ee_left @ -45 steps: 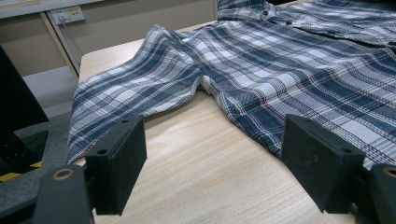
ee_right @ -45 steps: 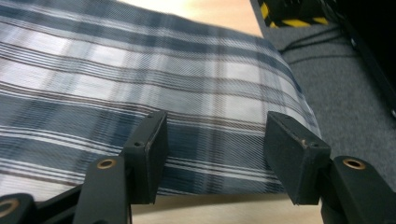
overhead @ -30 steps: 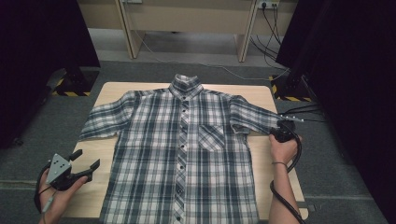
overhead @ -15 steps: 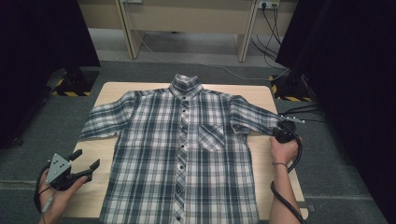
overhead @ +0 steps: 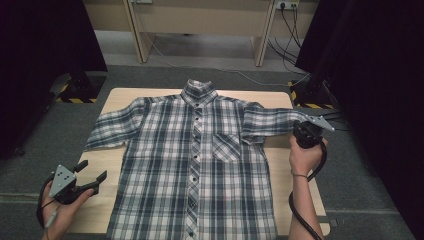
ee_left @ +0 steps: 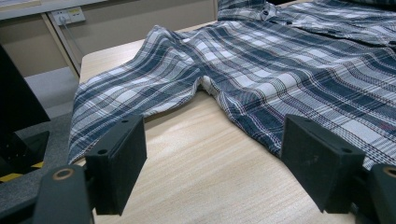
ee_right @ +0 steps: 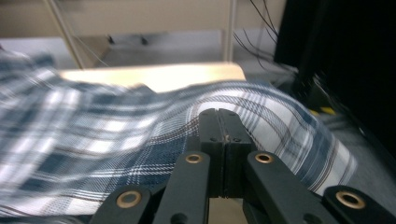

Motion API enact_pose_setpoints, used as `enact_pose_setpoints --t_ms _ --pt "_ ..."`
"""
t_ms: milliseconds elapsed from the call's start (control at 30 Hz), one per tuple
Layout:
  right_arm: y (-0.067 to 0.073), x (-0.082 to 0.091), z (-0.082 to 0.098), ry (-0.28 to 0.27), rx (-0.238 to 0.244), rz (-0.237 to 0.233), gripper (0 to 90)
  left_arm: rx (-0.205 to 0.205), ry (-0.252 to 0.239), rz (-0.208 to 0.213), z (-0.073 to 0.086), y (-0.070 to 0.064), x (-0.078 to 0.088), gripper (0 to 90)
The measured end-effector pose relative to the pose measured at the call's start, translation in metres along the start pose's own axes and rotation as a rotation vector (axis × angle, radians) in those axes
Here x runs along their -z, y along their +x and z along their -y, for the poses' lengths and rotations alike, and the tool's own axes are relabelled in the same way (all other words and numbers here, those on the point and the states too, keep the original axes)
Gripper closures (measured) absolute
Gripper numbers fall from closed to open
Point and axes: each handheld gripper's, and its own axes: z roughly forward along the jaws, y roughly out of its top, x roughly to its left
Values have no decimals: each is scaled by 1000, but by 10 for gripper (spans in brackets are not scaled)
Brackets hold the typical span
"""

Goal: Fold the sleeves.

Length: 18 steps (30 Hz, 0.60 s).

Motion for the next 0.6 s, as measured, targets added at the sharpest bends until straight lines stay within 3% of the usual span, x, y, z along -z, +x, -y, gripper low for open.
enact_pose_setpoints --t_ms 267,600 --pt "25 21 -24 -115 25 -92 900 0 -1 0 0 0 0 219" --pt "54 44 -44 -200 55 -213 900 -1 -1 -1 0 0 0 218"
